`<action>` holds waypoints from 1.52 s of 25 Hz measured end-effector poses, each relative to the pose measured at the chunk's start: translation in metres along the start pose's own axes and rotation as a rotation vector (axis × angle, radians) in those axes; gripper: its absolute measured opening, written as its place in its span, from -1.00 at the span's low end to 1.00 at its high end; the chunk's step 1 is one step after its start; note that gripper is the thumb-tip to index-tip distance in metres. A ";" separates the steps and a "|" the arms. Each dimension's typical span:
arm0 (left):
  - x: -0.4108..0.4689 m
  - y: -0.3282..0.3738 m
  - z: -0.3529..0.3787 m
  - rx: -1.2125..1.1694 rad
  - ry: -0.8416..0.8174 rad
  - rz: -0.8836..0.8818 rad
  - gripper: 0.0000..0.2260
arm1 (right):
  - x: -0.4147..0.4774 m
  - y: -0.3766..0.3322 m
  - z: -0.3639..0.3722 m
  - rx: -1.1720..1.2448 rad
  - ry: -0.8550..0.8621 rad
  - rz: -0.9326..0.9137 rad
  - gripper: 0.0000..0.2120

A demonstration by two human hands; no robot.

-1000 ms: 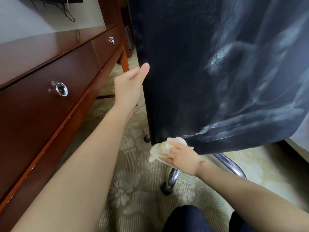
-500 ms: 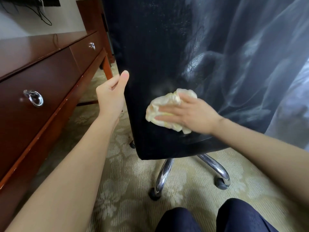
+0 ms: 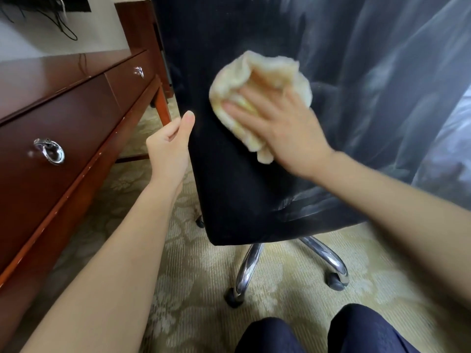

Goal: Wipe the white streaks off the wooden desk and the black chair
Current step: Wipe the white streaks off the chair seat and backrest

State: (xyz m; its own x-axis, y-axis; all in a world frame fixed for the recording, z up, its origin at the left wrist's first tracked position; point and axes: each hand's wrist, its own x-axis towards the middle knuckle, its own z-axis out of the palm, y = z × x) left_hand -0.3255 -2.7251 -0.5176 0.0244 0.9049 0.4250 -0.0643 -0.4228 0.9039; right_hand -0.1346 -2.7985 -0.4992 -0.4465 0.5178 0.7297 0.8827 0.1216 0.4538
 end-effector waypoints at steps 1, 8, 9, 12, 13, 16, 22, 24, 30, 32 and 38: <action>0.001 -0.001 0.000 -0.003 0.004 -0.003 -0.44 | -0.017 -0.013 0.012 0.004 -0.062 -0.048 -0.47; -0.003 0.003 0.000 0.031 0.020 -0.027 -0.53 | -0.143 -0.072 0.063 -0.253 -0.573 -0.438 -0.34; -0.004 0.003 0.000 0.045 0.030 -0.025 -0.57 | -0.156 -0.072 0.065 -0.256 -0.624 -0.490 -0.31; -0.004 0.005 0.000 0.086 0.034 -0.013 -0.55 | -0.173 -0.053 0.067 -0.340 -0.584 -0.608 -0.31; -0.005 0.006 0.000 0.109 0.046 0.005 -0.53 | -0.170 -0.043 0.065 -0.352 -0.517 -0.601 -0.28; -0.014 0.010 0.006 0.237 0.125 0.090 -0.53 | -0.130 -0.011 0.044 -0.292 -0.326 -0.471 -0.03; -0.028 0.024 0.024 0.386 0.238 0.116 -0.65 | -0.029 0.069 -0.020 0.013 -0.051 -0.209 -0.45; -0.023 0.040 0.032 0.338 0.272 0.076 -0.65 | -0.003 0.090 -0.043 0.011 -0.023 -0.110 -0.47; 0.022 0.140 0.050 0.355 0.211 0.396 -0.38 | 0.075 0.142 -0.111 0.015 0.184 0.096 -0.47; 0.028 0.168 0.057 0.389 0.236 0.421 -0.38 | 0.091 0.145 -0.121 0.035 0.297 0.159 -0.49; 0.036 0.166 0.070 0.355 0.249 0.456 -0.28 | 0.067 0.094 -0.073 0.004 0.203 0.023 -0.49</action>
State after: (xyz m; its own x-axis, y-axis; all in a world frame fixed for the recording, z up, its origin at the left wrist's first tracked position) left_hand -0.2651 -2.7664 -0.3487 -0.1632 0.5956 0.7865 0.3228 -0.7211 0.6131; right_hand -0.0922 -2.8143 -0.3698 -0.4458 0.3389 0.8285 0.8936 0.1148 0.4339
